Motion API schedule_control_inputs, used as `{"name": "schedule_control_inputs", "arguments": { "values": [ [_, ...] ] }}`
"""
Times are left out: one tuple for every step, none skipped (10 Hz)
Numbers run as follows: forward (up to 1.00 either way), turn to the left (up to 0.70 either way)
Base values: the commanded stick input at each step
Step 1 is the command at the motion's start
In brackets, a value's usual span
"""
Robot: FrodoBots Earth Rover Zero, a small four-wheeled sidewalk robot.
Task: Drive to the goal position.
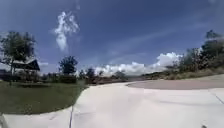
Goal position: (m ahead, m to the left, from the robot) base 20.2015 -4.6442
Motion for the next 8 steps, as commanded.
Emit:
{"name": "schedule_control_inputs", "arguments": {
  "values": [
    [0.85, 0.04],
    [0.85, 0.04],
    [0.85, 0.04],
    [0.85, 0.04],
    [0.85, 0.14],
    [0.85, 0.38],
    [0.85, 0.38],
    [0.85, 0.38]
  ]
}}
